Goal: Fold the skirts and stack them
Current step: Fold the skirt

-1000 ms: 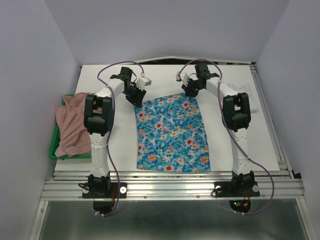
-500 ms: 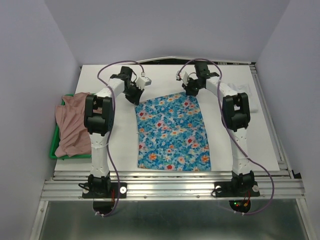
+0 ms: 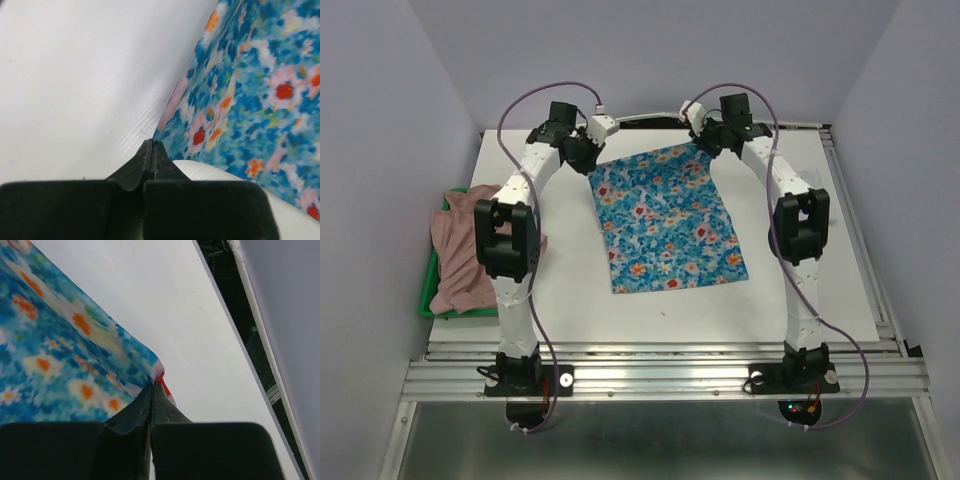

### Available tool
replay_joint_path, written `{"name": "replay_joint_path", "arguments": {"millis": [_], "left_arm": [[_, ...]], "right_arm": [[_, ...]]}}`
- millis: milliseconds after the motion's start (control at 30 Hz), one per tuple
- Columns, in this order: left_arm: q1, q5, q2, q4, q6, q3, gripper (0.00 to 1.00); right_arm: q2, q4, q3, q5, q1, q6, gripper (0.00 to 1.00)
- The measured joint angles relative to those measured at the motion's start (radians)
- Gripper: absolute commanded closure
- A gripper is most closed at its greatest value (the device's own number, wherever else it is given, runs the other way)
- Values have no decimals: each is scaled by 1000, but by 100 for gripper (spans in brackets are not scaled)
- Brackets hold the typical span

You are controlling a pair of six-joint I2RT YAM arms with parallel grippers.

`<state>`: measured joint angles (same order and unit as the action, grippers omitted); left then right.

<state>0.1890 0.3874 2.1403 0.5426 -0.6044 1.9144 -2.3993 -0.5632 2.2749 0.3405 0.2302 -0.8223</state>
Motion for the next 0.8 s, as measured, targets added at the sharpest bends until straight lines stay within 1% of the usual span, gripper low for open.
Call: {"name": "replay_joint_path", "arguments": {"millis": [100,167,300,433,500,667,800], "left_arm": [[0,5,-93,-16,-3,-22,100],[3,13,-175,-35,-10,-83,100],[32,30,-376,-56,-47,-266,100],[72,32,-519,-72,-82,-445,100],[100,37,-584,-81,-101,-568,100],[180,29,-650,-98,-127,-793,100],[246,-6,-650,-144,-133,-942,100]], "right_arm": [[116,10,-120,-5,0,-5,99],[188,11,-191,-1,0,-13,99],[373,24,-366,22,0,-30,99],[562,33,-572,46,0,-60,99],[636,34,-686,59,0,-76,99],[718,26,-920,80,2,-79,99],[788,55,-1185,84,45,-55,99]]}}
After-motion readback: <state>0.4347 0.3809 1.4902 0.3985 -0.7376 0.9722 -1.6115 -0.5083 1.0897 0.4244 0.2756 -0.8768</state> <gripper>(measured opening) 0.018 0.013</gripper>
